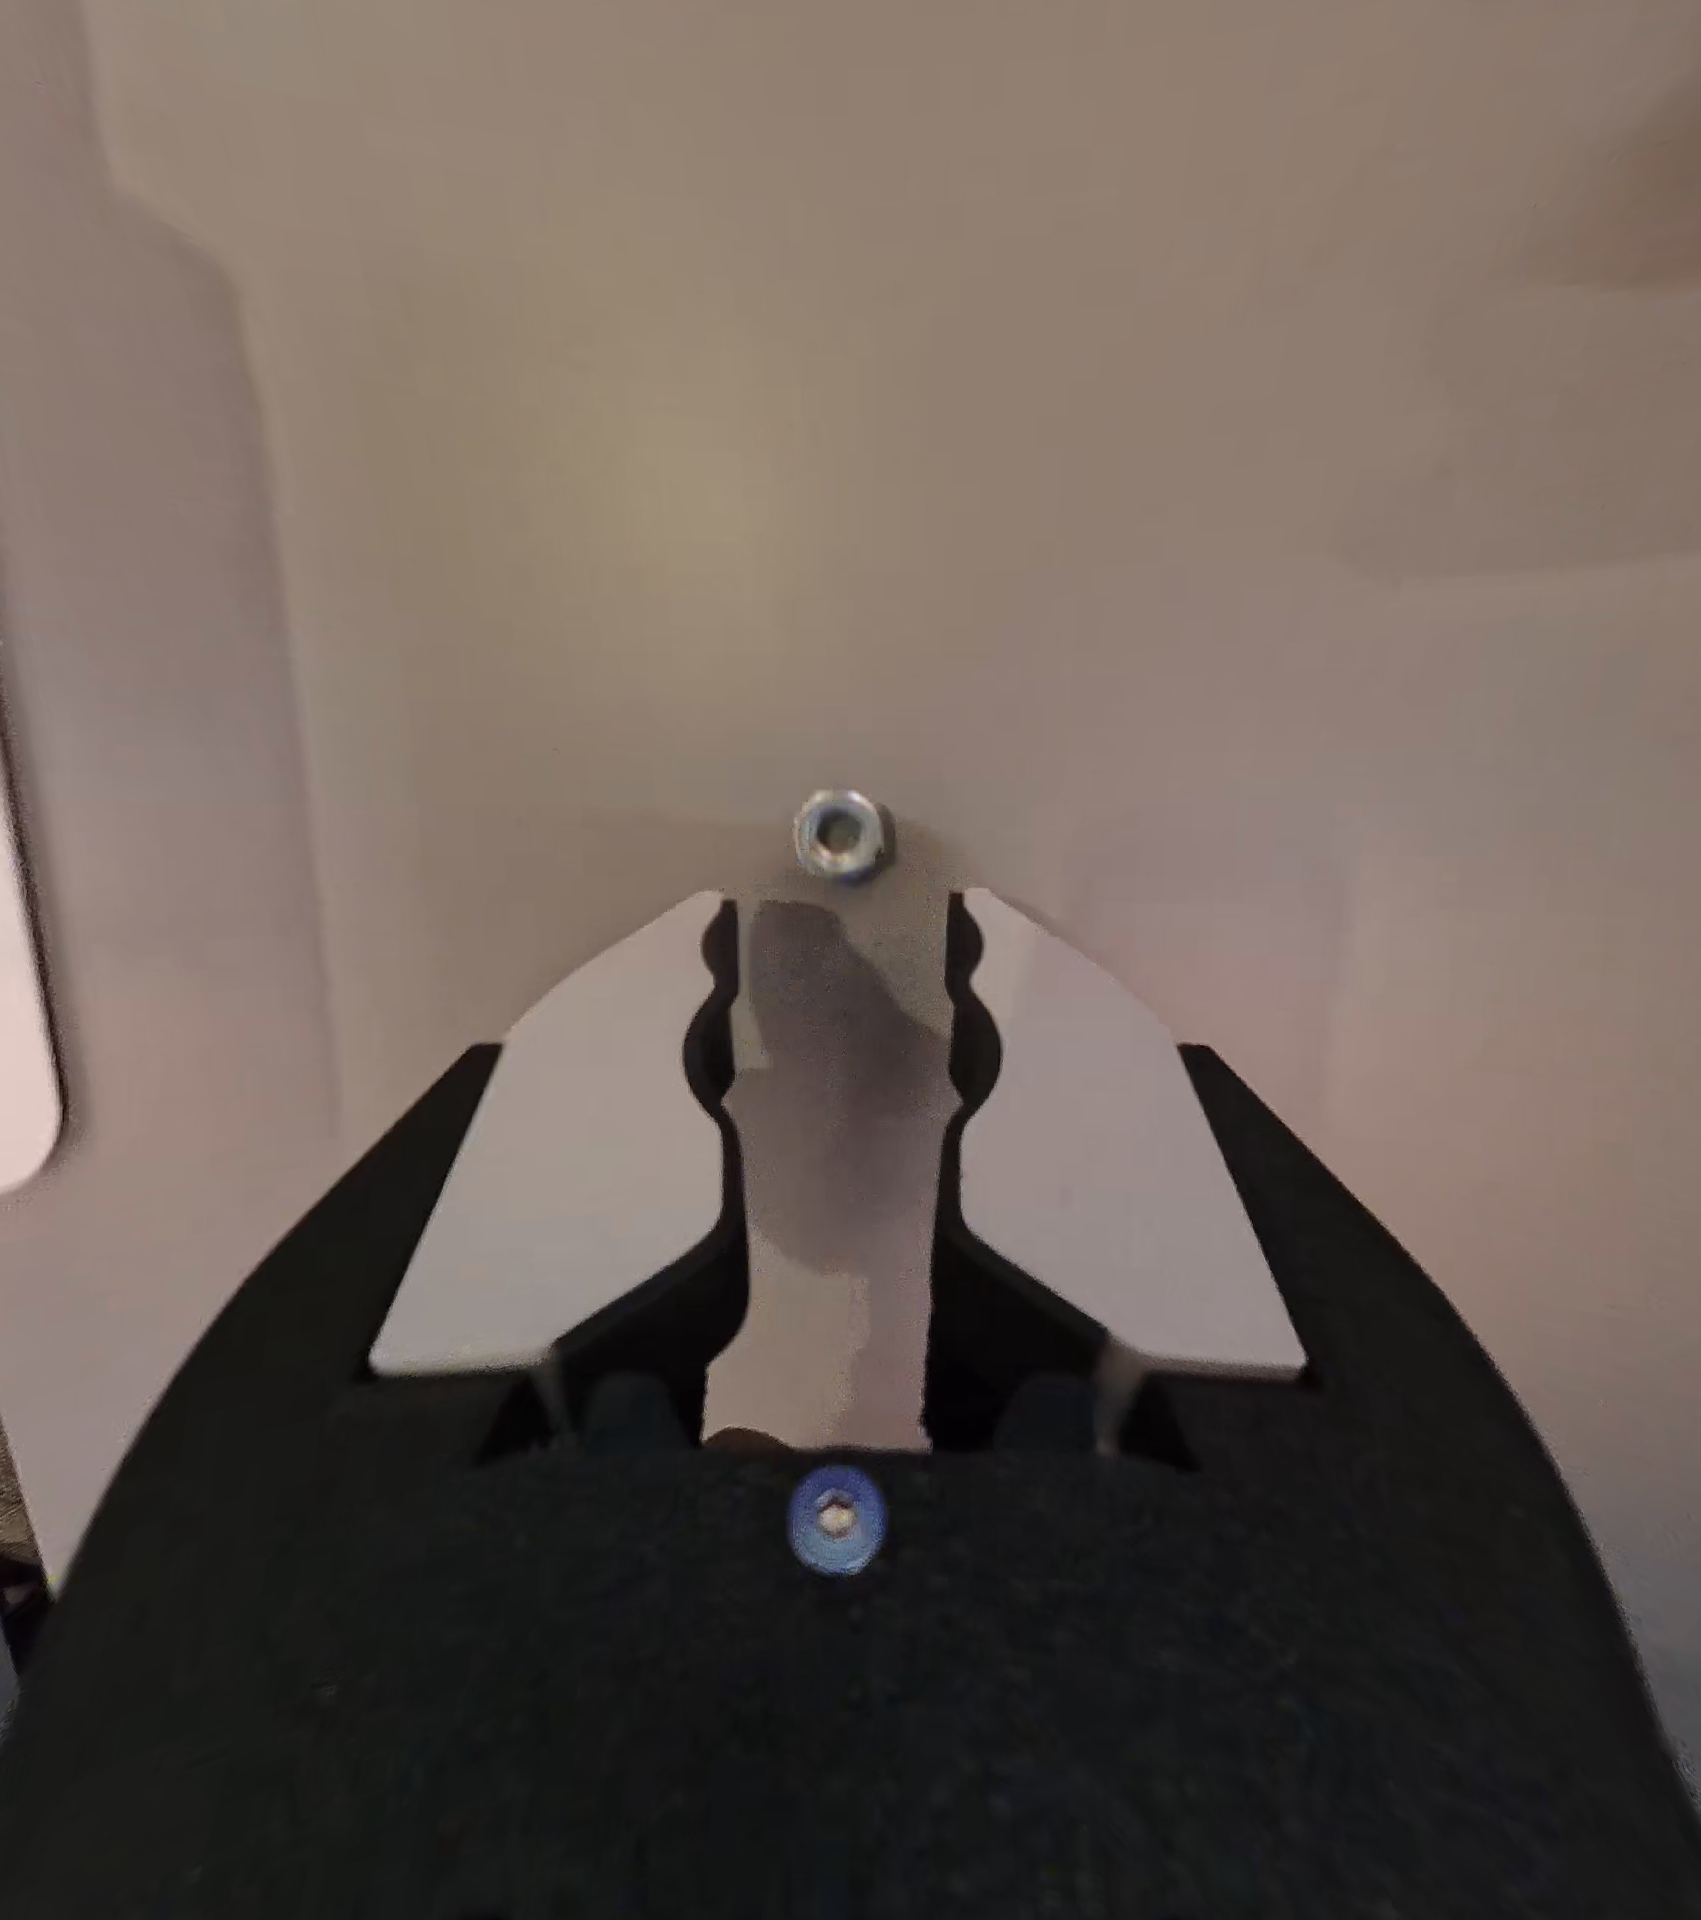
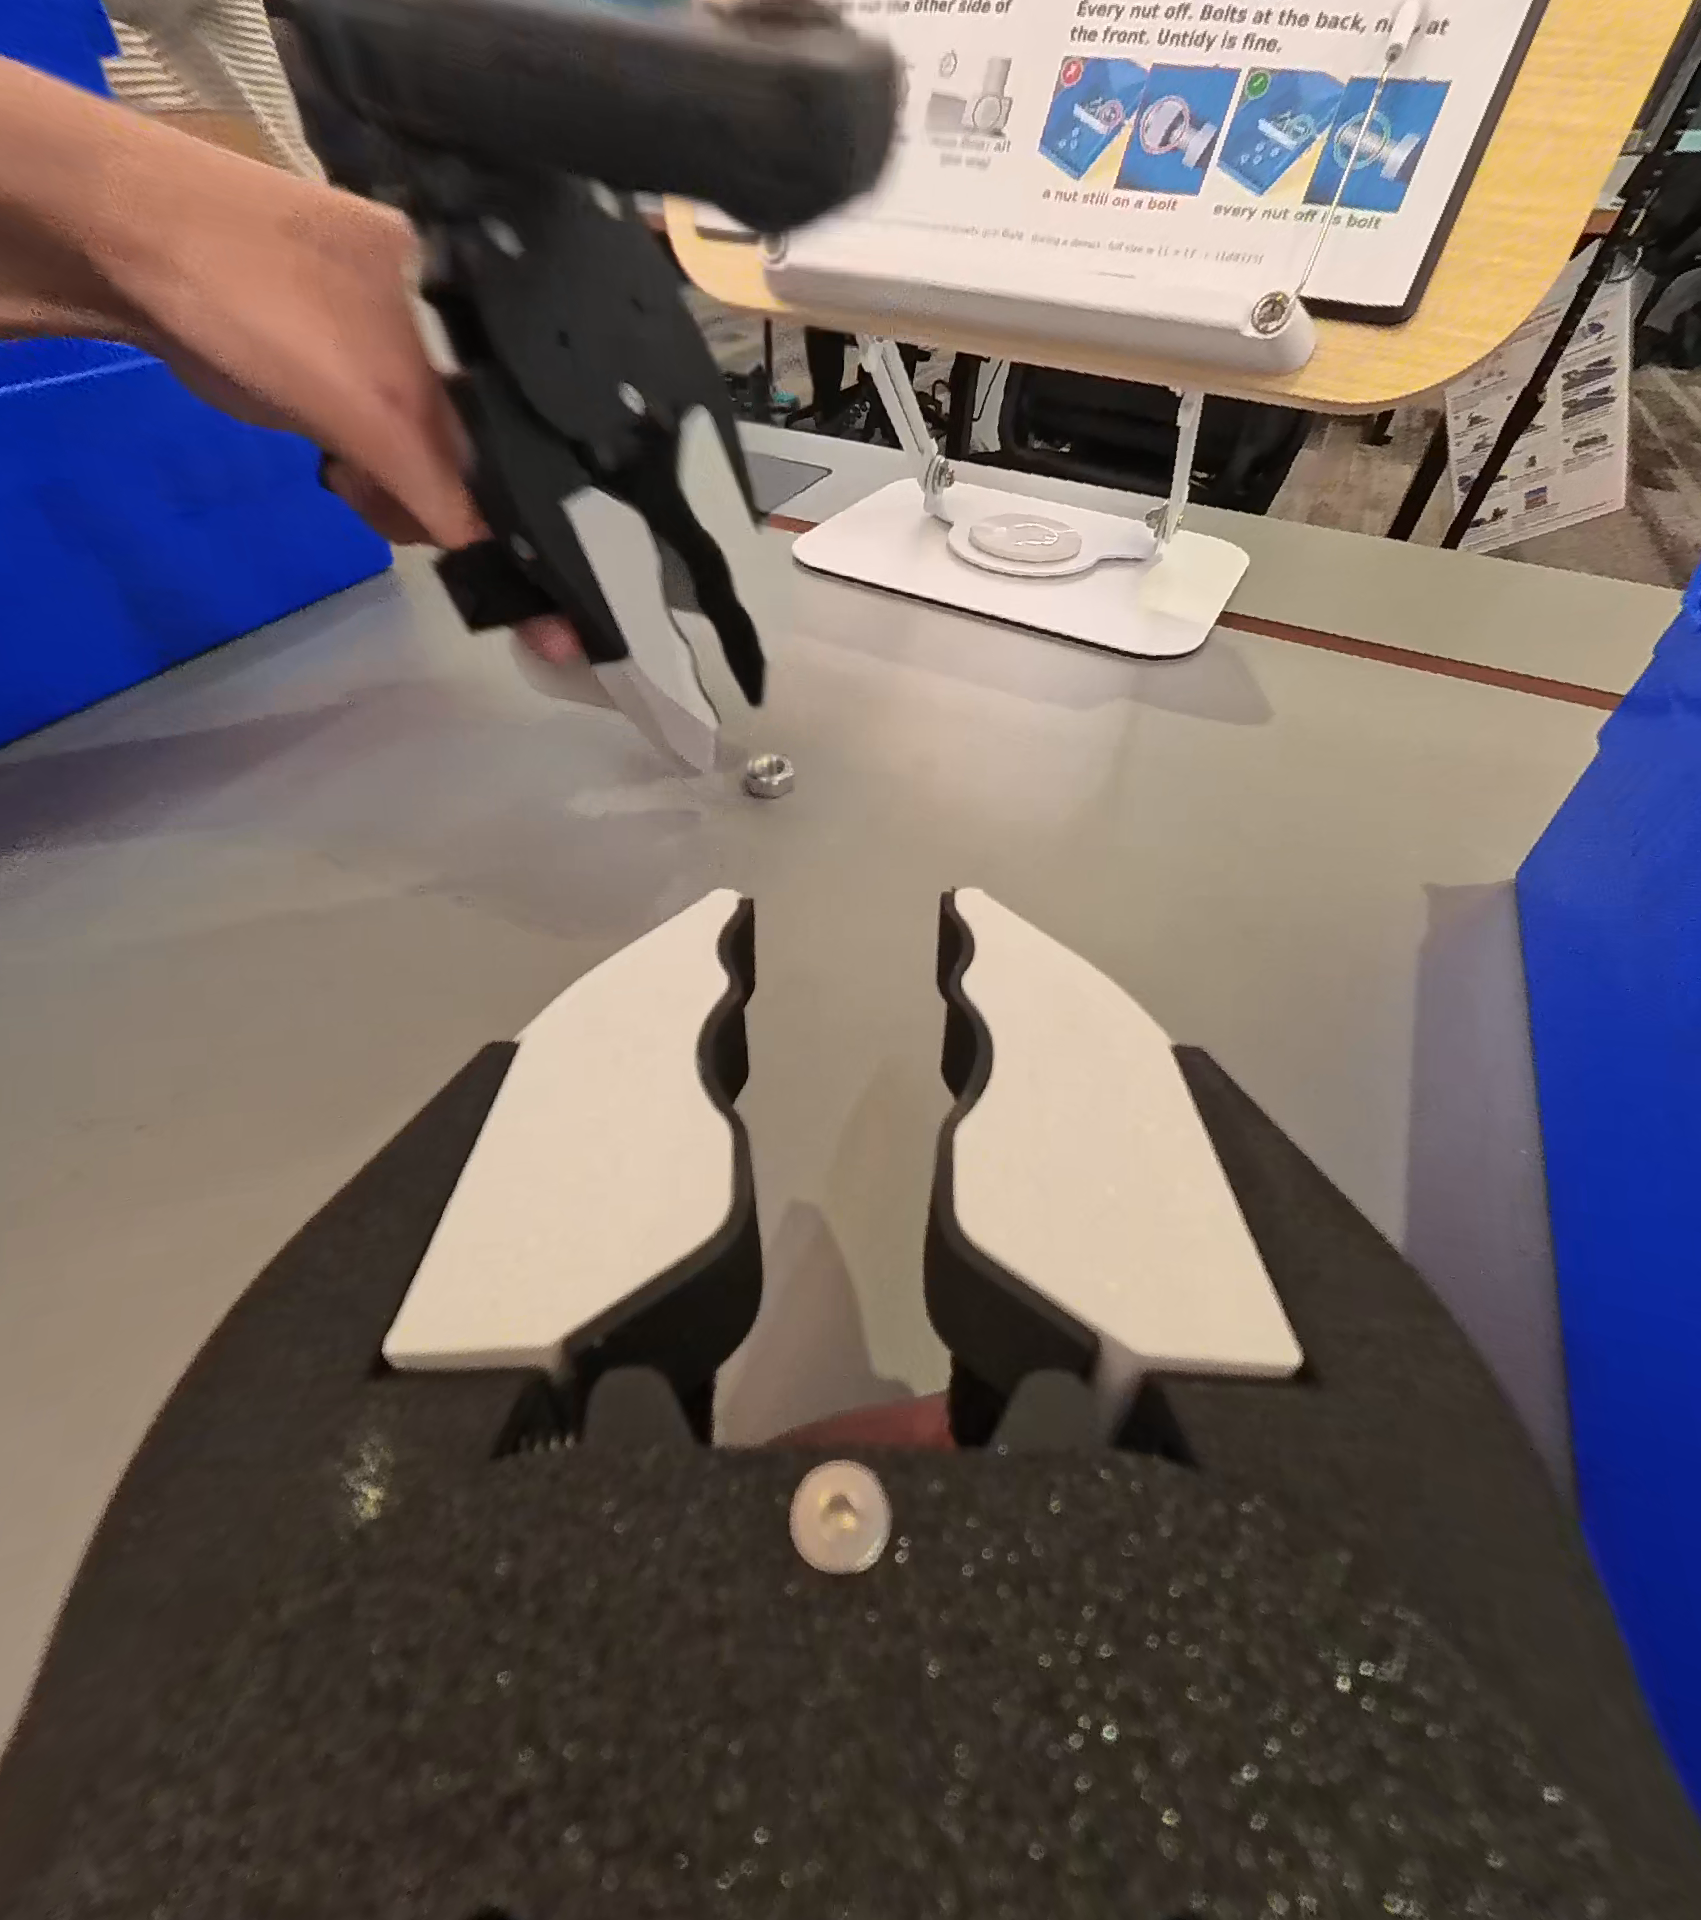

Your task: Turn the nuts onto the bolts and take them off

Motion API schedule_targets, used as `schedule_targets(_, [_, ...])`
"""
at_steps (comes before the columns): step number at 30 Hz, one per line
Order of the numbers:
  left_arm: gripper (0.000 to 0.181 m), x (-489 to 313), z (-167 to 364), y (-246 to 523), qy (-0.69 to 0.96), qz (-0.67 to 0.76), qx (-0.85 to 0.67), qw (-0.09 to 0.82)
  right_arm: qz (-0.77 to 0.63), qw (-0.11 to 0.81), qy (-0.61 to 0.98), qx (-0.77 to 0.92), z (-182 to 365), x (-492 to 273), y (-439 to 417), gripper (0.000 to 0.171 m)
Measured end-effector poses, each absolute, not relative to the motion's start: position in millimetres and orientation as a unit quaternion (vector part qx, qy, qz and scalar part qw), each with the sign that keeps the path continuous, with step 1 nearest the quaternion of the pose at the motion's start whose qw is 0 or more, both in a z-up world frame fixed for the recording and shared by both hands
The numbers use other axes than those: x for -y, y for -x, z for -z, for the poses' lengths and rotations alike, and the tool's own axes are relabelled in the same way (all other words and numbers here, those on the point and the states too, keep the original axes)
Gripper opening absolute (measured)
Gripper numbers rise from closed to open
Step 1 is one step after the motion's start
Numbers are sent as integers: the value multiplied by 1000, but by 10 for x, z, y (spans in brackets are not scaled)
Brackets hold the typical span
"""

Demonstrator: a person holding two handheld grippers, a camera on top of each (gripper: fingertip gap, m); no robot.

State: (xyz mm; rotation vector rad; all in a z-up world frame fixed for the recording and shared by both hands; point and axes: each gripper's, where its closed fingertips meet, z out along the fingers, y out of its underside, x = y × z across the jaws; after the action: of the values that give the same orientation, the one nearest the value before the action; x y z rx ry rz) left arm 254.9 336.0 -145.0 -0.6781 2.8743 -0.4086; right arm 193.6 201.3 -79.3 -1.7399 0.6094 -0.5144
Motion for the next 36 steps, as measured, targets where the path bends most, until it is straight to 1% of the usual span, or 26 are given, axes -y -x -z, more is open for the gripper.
schedule_targets(2, [38,-3366,1181,-2386,254,194,-941,112,218,578,742,-261,790,-2011,-1936,33])
schedule_targets(4, [36,-3413,804,-2183,303,261,-899,176,216,579,742,-261,788,-2010,-1935,33])
schedule_targets(7, [35,-3510,222,-1717,401,397,-777,279,214,578,744,-260,795,-2015,-1933,33])
schedule_targets(9, [35,-3604,64,-1313,454,462,-688,327,213,576,746,-259,802,-2022,-1932,33])
schedule_targets(10, [35,-3664,57,-1117,473,479,-648,358,213,574,747,-258,808,-2027,-1932,33])
schedule_targets(12, [35,-3840,221,-775,516,461,-589,417,213,570,751,-256,822,-2039,-1930,33])
schedule_targets(16, [39,-4147,646,-235,598,406,-495,482,216,564,756,-253,836,-2053,-1928,32])
schedule_targets(17, [39,-4208,688,-132,613,402,-471,491,217,563,756,-253,839,-2053,-1930,32])
schedule_targets(20, [36,-4331,561,67,613,397,-425,535,218,560,758,-253,847,-2062,-1936,32])
schedule_targets(27, [37,-4359,668,19,633,414,-451,475,219,559,758,-254,847,-2061,-1942,31])
schedule_targets(28, [37,-4398,621,7,628,406,-466,473,219,559,758,-255,847,-2060,-1943,31])
schedule_targets(31, [35,-4742,237,-101,597,342,-530,496,219,559,758,-256,848,-2058,-1945,31])
schedule_targets(33, [38,-5003,84,-296,587,295,-602,454,218,558,760,-254,853,-2064,-1943,30])
schedule_targets(36, [37,-5451,64,-710,587,239,-679,369,214,558,760,-254,857,-2067,-1941,30])
